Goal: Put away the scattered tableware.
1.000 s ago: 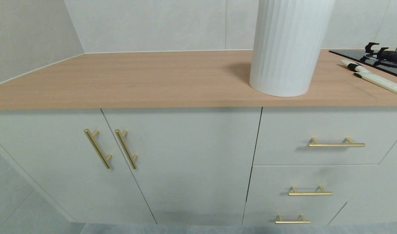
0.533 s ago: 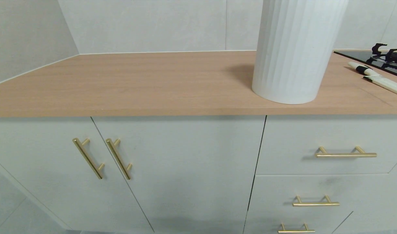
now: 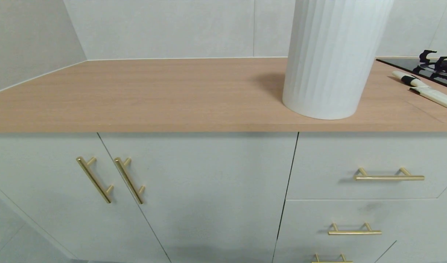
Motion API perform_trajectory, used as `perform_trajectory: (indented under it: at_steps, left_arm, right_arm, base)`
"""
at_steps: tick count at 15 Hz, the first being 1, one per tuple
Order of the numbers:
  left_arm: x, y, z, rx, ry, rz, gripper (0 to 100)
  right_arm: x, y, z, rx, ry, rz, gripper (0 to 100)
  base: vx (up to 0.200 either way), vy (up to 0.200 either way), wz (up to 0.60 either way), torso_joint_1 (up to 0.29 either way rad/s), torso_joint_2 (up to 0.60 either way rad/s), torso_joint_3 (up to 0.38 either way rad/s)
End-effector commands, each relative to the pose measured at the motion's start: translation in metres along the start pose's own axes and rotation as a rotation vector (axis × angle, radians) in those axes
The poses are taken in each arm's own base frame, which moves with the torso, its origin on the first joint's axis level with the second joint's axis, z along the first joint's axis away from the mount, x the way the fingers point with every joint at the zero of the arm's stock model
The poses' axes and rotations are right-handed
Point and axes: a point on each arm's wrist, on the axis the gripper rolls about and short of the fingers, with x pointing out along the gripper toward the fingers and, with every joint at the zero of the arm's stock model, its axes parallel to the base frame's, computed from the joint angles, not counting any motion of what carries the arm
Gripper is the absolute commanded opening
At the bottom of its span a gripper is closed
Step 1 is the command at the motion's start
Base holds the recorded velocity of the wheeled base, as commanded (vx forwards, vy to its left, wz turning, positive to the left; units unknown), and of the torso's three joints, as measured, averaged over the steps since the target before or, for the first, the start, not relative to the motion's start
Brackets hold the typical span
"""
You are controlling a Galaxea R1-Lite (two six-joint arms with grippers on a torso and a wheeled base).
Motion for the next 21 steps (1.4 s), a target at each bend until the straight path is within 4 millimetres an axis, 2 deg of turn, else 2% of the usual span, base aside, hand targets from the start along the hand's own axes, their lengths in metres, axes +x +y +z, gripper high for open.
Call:
perform_trajectory:
  at_steps: [1, 6, 21]
  left_arm:
    - [0.0000, 0.0000, 0.0000, 0.000, 0.000, 0.001, 100]
    - [0.0000, 0.0000, 0.0000, 0.000, 0.000, 0.001, 100]
    - [0.0000, 0.0000, 0.0000, 0.000, 0.000, -0.001, 100]
  right_arm:
    - [0.0001, 0.0000, 0.0001, 0.000, 0.002, 0.001, 100]
    - [0.0001, 0.0000, 0.0001, 0.000, 0.002, 0.001, 100]
    - [0.0001, 0.0000, 0.0001, -0.002, 0.002, 0.001, 100]
  base:
    - [0.000, -0.200, 0.00, 0.007, 0.00, 0.002]
    - [0.000, -0.200, 0.00, 0.005, 0.00, 0.004]
    - [0.000, 0.000, 0.00, 0.000, 0.00, 0.000]
